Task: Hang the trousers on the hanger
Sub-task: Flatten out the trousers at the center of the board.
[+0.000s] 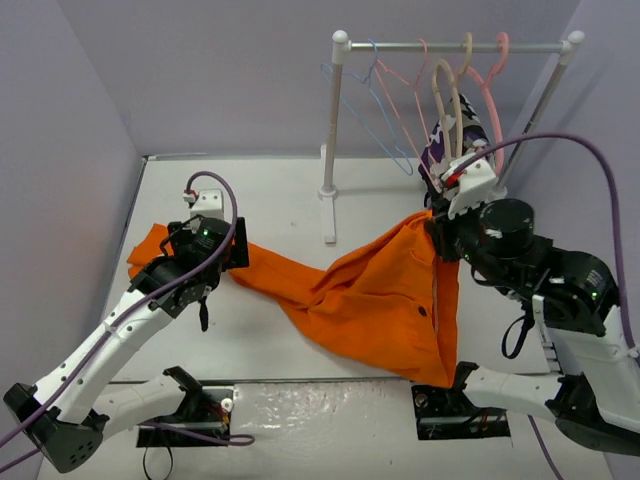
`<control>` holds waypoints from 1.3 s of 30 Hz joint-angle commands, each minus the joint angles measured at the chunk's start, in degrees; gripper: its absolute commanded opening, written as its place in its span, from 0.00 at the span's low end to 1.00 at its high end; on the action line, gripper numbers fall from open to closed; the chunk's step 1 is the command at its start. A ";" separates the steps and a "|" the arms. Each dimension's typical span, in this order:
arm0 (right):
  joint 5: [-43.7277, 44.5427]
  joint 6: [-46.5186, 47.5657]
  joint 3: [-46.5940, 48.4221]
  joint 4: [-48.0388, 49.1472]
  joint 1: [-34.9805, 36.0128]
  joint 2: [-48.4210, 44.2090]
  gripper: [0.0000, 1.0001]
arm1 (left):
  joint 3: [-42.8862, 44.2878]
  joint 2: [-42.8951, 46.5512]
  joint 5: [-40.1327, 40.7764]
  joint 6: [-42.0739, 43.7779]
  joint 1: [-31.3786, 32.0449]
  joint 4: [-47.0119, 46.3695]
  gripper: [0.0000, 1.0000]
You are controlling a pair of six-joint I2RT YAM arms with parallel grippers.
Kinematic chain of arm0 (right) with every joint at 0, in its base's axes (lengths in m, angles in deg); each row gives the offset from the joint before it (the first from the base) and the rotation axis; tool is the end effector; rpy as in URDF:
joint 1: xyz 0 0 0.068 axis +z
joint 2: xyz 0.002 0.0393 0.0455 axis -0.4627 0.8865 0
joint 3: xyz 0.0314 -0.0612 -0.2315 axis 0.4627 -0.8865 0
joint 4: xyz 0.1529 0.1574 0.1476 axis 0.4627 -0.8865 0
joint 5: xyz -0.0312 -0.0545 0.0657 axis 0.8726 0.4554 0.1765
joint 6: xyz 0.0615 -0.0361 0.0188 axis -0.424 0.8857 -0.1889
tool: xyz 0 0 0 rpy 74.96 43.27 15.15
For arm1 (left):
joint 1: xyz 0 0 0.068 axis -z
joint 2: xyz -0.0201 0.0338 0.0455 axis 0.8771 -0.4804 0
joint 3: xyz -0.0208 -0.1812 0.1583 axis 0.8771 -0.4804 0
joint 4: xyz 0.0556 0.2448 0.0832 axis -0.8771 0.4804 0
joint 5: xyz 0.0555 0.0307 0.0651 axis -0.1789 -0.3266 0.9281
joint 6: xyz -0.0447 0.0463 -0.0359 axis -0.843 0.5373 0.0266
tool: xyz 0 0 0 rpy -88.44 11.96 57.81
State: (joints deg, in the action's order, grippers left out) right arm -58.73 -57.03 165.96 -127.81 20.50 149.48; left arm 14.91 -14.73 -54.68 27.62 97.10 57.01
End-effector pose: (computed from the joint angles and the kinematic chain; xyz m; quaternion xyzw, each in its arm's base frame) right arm 0.1428 0.1272 0.4882 -0.1924 0.7442 0.1440 0.6232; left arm 0.2148 -0.1156 0.3209 -0.0704 0.8603 -0.0352 0.5037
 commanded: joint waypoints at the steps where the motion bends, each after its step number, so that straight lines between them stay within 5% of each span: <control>1: 12.87 -5.27 -6.68 0.60 -3.32 3.44 0.00 | -0.28 -3.32 -1.14 -3.46 -4.28 -1.44 0.88; 6: 5.06 -2.67 -14.00 3.26 -17.31 5.80 0.00 | -3.17 -8.47 -10.62 -7.45 -14.87 -3.56 0.88; 12: -2.37 -2.17 -19.27 8.78 -28.59 9.14 0.00 | -3.47 -13.70 -16.67 -8.30 -20.36 -7.13 0.88; 26: -9.13 -4.84 -23.67 13.36 -30.60 12.02 0.00 | 13.70 -34.26 -19.94 -6.90 -39.39 -9.64 0.88; 39: -13.71 -3.15 -28.24 17.24 -30.66 8.34 0.00 | 37.19 -60.66 -19.96 -9.31 -48.11 -5.81 0.83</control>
State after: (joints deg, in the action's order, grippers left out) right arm -70.62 -60.76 138.53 -115.03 -9.91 160.64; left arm 43.49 -72.76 -75.03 19.57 50.66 50.41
